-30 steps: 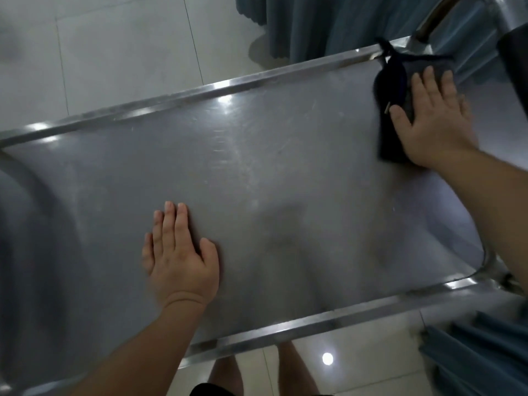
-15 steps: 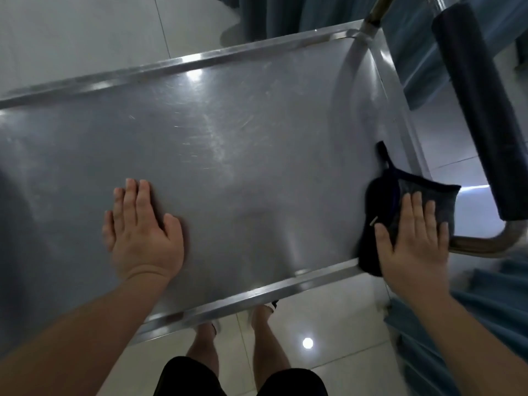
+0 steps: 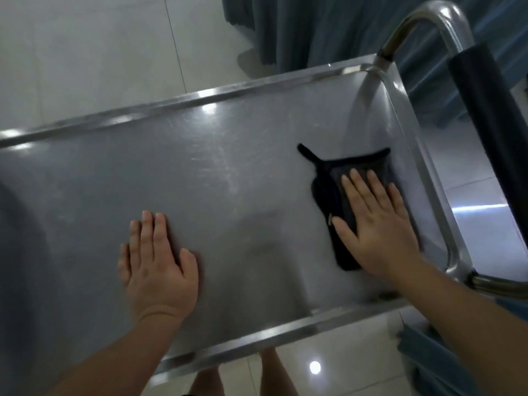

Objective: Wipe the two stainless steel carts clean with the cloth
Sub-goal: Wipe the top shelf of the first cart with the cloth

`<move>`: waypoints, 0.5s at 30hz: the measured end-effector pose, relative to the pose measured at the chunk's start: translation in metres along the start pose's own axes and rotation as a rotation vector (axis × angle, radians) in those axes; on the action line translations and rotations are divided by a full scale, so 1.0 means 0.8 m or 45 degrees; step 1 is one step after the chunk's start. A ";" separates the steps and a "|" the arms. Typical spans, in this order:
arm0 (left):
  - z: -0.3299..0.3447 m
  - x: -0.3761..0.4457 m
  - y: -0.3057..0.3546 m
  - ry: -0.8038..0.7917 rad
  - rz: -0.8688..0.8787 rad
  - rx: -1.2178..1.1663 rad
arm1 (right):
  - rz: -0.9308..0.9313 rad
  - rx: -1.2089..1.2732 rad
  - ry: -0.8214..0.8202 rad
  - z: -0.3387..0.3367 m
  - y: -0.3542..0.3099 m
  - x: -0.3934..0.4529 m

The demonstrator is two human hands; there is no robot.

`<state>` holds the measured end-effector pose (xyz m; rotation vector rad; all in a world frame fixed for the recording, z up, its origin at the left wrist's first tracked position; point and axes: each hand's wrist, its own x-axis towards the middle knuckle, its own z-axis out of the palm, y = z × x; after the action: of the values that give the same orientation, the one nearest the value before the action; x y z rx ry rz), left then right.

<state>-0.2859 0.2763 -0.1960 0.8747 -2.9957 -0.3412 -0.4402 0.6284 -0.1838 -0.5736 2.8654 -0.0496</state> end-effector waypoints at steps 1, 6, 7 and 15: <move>0.001 0.001 0.000 0.003 -0.002 0.006 | -0.003 -0.001 0.043 -0.004 -0.006 0.036; 0.005 0.003 -0.004 0.026 -0.012 0.029 | 0.051 0.028 0.082 -0.031 -0.025 0.203; 0.006 0.003 -0.004 0.037 -0.012 0.028 | 0.069 0.032 0.083 -0.036 -0.027 0.230; 0.002 0.004 -0.002 -0.006 -0.031 0.039 | 0.110 0.092 0.102 -0.057 -0.036 0.312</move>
<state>-0.2878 0.2738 -0.1982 0.9149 -3.0051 -0.2984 -0.6638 0.5060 -0.1889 -0.4432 2.9484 -0.1651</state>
